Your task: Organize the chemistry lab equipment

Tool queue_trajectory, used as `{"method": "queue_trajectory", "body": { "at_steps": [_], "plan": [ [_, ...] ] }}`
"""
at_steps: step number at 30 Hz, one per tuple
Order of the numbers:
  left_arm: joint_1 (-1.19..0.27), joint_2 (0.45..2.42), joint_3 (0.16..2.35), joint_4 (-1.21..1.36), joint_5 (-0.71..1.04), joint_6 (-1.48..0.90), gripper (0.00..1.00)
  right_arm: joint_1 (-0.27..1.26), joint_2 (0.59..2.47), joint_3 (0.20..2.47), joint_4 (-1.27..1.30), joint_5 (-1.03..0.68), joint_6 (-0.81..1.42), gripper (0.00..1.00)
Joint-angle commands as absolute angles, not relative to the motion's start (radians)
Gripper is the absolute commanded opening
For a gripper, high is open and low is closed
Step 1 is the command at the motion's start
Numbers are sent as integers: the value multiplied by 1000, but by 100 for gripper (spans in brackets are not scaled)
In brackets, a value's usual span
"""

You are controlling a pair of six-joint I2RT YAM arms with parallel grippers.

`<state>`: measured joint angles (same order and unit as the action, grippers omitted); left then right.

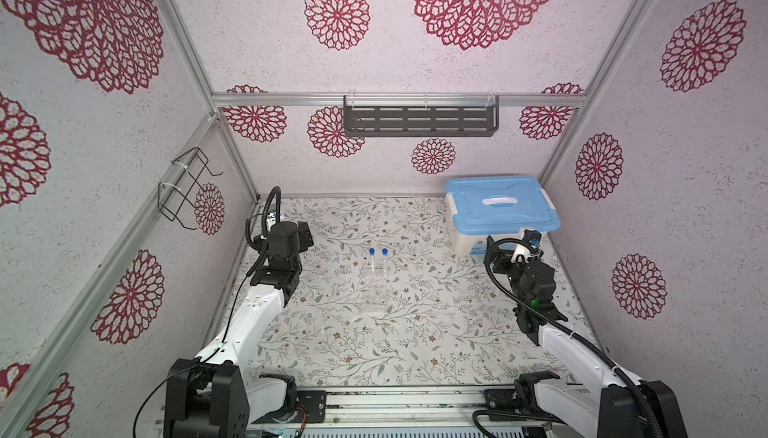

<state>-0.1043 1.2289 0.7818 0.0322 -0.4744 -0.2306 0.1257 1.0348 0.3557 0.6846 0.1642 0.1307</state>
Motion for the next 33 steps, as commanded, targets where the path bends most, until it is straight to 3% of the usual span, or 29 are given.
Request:
{"method": "queue_trajectory", "body": {
  "at_steps": [1,4,8,14,16,20,24,27,33],
  "plan": [
    [-95,1210,698,148,-452,-102,97,100,1058,289,815,262,53,99],
    [-44,1230,557,406,-388,-94,97,100,1116,209,891,329,80,99],
    [3,1275,481,535,-325,-92,97,103,1243,198,950,313,45,99],
    [96,1368,401,756,-147,-85,97,84,1561,192,1354,265,-33,99],
    [109,1421,347,895,-99,-80,97,65,1523,233,1222,228,-15,99],
    [111,1588,270,1231,-80,-73,97,48,1541,225,1264,192,-11,99],
    [174,1532,399,896,-99,-163,97,38,1536,207,1281,285,38,99],
    [209,1550,388,939,40,-168,97,38,1542,231,1253,328,50,99],
    [207,1552,411,894,54,-155,97,44,1537,246,1220,334,42,99]
  ]
}}
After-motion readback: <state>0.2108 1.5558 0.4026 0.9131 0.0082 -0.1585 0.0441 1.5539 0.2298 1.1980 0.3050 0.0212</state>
